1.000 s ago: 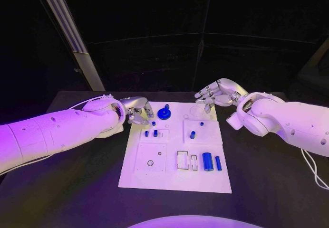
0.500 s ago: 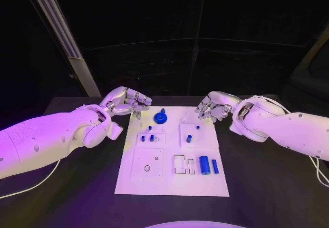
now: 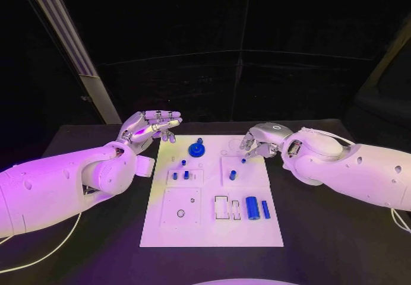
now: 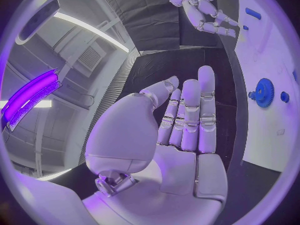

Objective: Assemble the parts on the task board

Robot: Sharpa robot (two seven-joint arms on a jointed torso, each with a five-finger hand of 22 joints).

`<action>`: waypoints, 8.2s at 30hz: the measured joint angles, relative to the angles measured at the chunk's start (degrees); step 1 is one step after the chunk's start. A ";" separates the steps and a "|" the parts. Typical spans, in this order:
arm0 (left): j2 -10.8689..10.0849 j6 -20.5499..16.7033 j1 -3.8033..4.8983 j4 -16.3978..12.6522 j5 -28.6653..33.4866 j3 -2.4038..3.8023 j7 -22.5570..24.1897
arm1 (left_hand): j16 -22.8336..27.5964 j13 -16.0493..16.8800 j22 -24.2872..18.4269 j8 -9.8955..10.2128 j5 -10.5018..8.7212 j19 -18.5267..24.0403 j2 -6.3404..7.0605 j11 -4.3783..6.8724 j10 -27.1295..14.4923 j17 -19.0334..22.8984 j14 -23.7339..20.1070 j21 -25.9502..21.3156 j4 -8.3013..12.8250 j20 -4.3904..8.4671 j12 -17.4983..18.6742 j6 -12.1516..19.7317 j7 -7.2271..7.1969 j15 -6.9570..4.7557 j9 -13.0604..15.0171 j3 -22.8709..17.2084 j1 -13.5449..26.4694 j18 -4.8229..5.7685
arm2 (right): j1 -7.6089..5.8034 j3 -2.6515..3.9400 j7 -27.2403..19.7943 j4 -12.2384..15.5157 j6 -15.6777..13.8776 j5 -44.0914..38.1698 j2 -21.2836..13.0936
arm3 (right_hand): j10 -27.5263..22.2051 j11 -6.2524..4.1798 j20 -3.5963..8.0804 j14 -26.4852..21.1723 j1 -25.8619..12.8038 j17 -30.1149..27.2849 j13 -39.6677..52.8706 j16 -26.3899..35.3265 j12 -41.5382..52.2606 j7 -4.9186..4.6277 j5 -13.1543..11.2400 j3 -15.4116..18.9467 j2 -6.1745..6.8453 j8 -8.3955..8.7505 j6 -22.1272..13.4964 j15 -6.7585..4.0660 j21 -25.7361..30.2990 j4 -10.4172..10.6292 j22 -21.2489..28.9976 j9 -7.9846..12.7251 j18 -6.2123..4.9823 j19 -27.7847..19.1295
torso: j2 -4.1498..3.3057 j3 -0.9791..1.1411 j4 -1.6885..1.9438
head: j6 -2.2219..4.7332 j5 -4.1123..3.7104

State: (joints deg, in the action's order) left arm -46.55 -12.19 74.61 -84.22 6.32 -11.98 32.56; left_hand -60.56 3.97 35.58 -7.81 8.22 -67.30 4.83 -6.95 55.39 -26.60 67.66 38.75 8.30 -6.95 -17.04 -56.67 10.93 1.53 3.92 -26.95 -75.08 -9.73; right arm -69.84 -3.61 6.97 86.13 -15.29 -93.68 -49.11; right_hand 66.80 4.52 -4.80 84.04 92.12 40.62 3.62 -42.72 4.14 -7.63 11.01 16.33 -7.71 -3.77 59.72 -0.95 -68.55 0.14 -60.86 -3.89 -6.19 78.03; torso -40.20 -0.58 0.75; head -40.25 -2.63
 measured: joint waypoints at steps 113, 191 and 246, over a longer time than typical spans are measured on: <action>0.51 3.02 0.00 1.47 5.24 -0.15 -0.26 | -0.90 -0.07 -1.77 -0.44 0.47 0.52 -0.70 -0.83 -2.07 1.36 -1.02 -2.10 -1.20 -0.53 -2.26 2.43 1.03 0.62 -0.07 4.99 1.59 0.07 | 3.54 -2.16 -1.22 6.98 -2.56 2.91 9.99 | 2.10 -0.23 -0.62 0.00 -3.10 11.07 0.05 -15.74 -0.38 -0.77 -6.99 -11.34 -2.63 0.47 3.45 0.01 -10.84 -3.70 -13.26 -0.09 1.77 2.06 | -0.09 0.07 -0.05 | -2.10 3.91; -0.08 3.81 0.04 1.99 5.22 -0.15 -2.56 | -1.12 -0.06 -2.10 -0.44 0.47 0.32 -0.70 -1.04 -2.68 1.57 -1.01 -2.30 -1.03 -0.73 -2.69 2.83 1.02 0.62 -0.07 5.45 1.59 0.08 | 5.97 -2.67 1.57 7.22 3.31 -5.28 13.64 | -6.99 1.83 -2.18 -2.31 -9.76 0.97 -0.07 -8.68 -0.38 -2.28 -4.45 -12.31 3.46 0.28 -3.81 2.08 -5.18 -1.84 -5.20 0.25 1.00 -3.32 | 0.03 0.05 -0.08 | -3.97 5.22; -0.03 4.92 0.02 2.59 5.21 -0.28 -3.48 | -1.33 -0.06 -2.29 -0.66 0.47 0.32 -0.70 -0.84 -2.88 1.66 -1.22 -2.54 -1.03 -0.73 -3.18 3.25 1.03 0.83 -0.06 5.75 1.59 0.08 | 1.90 0.01 3.52 10.53 7.89 3.40 -1.13 | -7.79 0.91 -1.84 -0.39 -7.33 2.52 0.03 -12.67 5.40 -1.03 -1.54 -13.58 5.38 0.00 -3.37 1.24 -6.44 -1.00 -7.35 0.06 0.40 -0.56 | -0.07 0.06 -0.05 | -1.97 2.70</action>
State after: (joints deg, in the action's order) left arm -46.58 -7.27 74.63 -81.64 11.53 -12.25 29.07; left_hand -61.89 3.92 33.29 -8.47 8.69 -66.98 4.14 -7.79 52.52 -24.93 66.44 36.21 7.27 -7.68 -20.22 -53.42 11.96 2.36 3.86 -21.20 -73.49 -9.65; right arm -67.94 -3.60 10.49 96.66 -7.40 -90.28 -50.24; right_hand 59.01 5.44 -6.64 83.66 84.79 43.14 3.65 -55.39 9.55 -8.65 9.47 2.74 -2.33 -3.77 56.34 0.29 -74.99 -0.87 -68.21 -3.83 -5.79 77.47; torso -40.27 -0.52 0.70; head -42.22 0.07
